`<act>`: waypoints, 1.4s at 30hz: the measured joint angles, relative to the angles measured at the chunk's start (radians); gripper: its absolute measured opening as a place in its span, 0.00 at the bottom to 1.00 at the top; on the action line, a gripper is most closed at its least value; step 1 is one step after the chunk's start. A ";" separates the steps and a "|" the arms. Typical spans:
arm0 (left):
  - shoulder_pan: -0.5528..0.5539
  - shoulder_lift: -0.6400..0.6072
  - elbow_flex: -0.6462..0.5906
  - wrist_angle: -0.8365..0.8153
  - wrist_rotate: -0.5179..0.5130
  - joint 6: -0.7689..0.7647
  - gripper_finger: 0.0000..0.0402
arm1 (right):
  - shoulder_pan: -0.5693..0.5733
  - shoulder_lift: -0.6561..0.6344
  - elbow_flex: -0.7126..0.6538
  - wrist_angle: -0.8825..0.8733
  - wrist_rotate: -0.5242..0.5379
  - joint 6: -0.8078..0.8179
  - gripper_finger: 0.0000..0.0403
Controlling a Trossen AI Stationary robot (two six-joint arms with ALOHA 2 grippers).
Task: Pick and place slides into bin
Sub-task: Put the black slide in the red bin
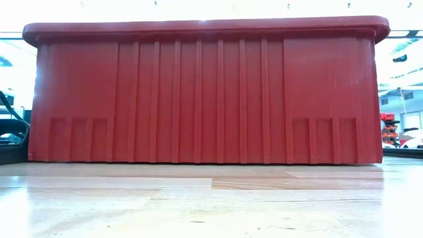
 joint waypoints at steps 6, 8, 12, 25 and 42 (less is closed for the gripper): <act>0.082 0.032 -0.151 -0.004 0.023 -0.155 0.60 | 0.005 0.000 0.000 0.000 0.022 -0.035 0.64; 0.110 0.032 -0.197 -0.005 0.031 -0.158 0.60 | 0.005 0.000 0.000 0.000 0.017 -0.046 0.64; 0.146 0.032 -0.292 -0.002 0.082 -0.125 0.58 | 0.006 0.000 0.000 -0.007 -0.004 -0.050 0.64; 0.156 0.042 -0.477 0.137 0.077 -0.163 0.54 | 0.014 0.000 0.000 -0.039 -0.006 -0.048 0.64; 0.252 0.049 -0.543 0.185 0.072 -0.155 0.27 | 0.001 -0.001 0.000 -0.037 -0.006 -0.002 0.64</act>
